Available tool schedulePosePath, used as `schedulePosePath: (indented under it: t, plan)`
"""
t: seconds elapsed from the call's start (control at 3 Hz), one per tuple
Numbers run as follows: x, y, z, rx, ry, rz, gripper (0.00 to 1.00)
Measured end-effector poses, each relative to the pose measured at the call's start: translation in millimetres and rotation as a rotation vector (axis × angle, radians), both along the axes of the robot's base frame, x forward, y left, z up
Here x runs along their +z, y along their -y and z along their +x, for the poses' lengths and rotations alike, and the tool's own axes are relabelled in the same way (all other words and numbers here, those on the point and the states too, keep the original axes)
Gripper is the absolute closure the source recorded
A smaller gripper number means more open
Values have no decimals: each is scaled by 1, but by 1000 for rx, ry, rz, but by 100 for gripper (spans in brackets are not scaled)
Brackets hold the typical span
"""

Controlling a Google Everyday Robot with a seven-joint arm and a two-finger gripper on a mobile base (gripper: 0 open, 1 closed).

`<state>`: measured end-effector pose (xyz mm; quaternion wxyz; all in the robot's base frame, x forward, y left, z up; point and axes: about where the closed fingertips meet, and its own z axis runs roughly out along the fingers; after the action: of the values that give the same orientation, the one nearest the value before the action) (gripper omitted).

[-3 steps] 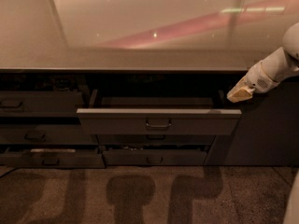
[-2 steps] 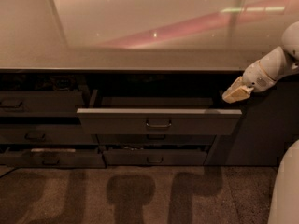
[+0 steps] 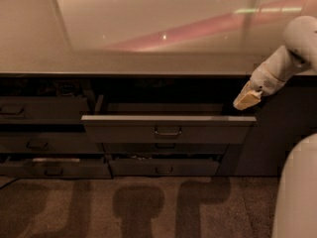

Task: Open top drawer

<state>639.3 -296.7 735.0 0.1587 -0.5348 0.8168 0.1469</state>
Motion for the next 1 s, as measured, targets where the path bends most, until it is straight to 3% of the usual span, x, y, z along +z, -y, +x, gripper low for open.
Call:
schedulePosePath:
  t: [0.33, 1.0]
  plan:
    - [-13, -4, -2, 74, -87, -206, 100]
    - [-18, -3, 3, 81, -86, -233, 100]
